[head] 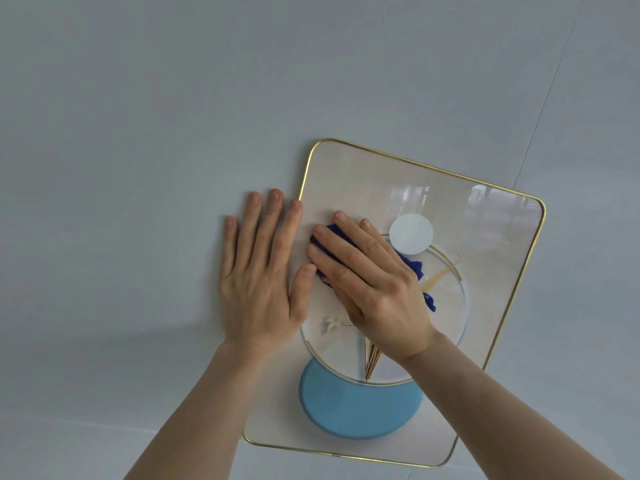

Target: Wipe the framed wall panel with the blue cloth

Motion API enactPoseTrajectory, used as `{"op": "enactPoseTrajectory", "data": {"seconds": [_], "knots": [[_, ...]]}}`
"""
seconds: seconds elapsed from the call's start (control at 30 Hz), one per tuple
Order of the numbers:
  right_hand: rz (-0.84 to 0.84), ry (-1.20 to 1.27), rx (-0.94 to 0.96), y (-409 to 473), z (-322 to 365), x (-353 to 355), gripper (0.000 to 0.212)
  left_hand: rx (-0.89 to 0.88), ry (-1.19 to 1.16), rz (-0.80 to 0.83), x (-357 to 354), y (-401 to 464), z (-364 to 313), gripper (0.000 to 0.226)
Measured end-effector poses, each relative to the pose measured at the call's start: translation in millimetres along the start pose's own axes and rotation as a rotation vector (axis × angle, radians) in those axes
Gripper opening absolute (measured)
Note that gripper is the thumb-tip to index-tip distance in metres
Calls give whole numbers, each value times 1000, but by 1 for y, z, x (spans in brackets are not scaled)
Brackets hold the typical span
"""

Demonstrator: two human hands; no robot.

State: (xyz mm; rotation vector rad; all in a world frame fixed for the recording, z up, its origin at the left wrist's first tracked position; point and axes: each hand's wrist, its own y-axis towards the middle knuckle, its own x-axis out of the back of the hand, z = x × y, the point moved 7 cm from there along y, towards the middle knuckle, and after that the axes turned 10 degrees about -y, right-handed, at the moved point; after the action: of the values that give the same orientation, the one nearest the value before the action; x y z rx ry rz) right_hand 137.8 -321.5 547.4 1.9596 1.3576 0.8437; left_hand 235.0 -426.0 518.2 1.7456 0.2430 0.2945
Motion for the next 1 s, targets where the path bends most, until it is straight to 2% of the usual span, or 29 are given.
{"op": "enactPoseTrajectory", "data": {"seconds": [0.27, 0.53, 0.7, 0.87, 0.93, 1.0], "knots": [[63, 44, -73, -45, 14, 0, 43, 0, -10, -15, -1, -1, 0, 66], [67, 55, -100, -54, 19, 0, 41, 20, 8, 4, -2, -1, 1, 64], [108, 38, -147, -51, 24, 3, 44, 32, 8, 121, 13, 1, -2, 62], [298, -10, -163, -24, 36, 19, 54, 179, -125, 347, 40, 7, -10, 65], [340, -19, -182, -10, 41, 35, 50, 238, -144, 376, 58, -2, -14, 65], [333, 12, -286, -3, 39, 58, 46, 278, -155, 364, 78, -14, -18, 63]]}}
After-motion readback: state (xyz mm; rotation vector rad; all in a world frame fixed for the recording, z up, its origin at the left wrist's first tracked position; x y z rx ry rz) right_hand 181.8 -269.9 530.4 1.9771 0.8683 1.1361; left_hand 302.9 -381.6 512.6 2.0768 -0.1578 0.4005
